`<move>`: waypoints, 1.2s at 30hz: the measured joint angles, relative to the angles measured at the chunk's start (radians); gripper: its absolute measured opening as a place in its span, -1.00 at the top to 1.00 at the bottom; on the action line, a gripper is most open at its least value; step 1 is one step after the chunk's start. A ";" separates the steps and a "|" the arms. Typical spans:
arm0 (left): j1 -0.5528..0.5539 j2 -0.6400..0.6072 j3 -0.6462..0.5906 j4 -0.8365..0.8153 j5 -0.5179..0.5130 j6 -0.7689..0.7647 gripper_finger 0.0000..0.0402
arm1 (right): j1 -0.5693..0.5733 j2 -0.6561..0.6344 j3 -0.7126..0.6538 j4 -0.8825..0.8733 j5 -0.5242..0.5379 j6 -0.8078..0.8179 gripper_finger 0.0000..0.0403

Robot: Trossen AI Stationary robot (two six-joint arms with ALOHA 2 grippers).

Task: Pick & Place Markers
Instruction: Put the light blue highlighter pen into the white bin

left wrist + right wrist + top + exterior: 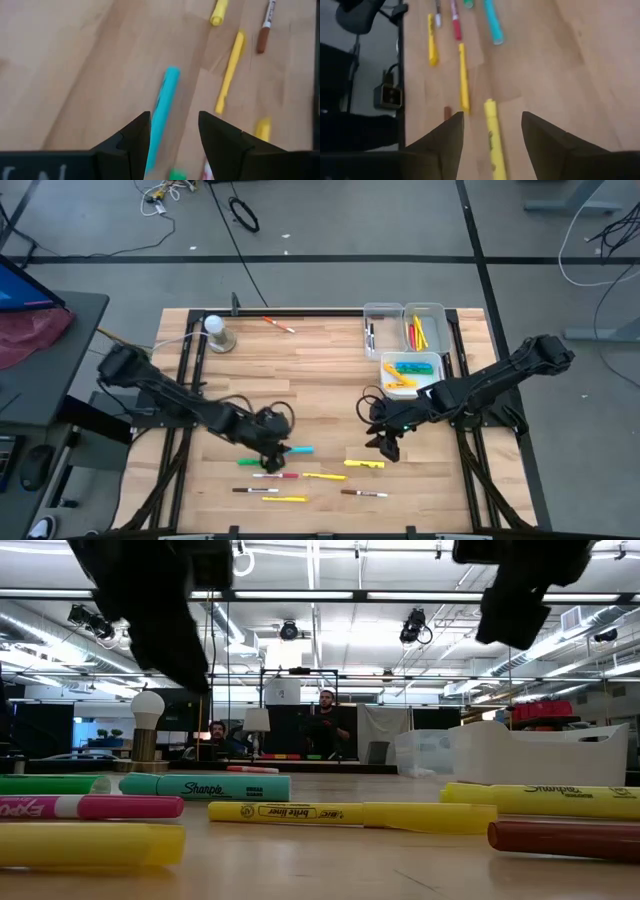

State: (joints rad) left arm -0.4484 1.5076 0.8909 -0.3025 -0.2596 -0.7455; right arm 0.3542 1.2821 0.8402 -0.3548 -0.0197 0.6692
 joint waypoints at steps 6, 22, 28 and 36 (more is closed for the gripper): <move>0.007 0.160 0.000 0.140 0.008 0.051 0.13 | 0.053 -0.047 0.000 -0.021 0.001 0.012 0.00; 0.011 0.272 0.005 0.054 0.003 0.336 0.46 | 0.005 -0.079 0.000 -0.048 0.068 0.120 0.16; 0.041 0.269 0.003 0.061 0.039 0.285 0.67 | -0.067 -0.079 0.000 -0.039 0.068 0.126 0.20; 0.095 0.159 -0.002 0.038 0.022 0.216 0.67 | -0.199 -0.080 0.000 -0.015 0.072 0.158 0.21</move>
State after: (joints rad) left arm -0.3535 1.6661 0.8892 -0.2641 -0.2377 -0.5294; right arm 0.1555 1.2026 0.8402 -0.3701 0.0522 0.8271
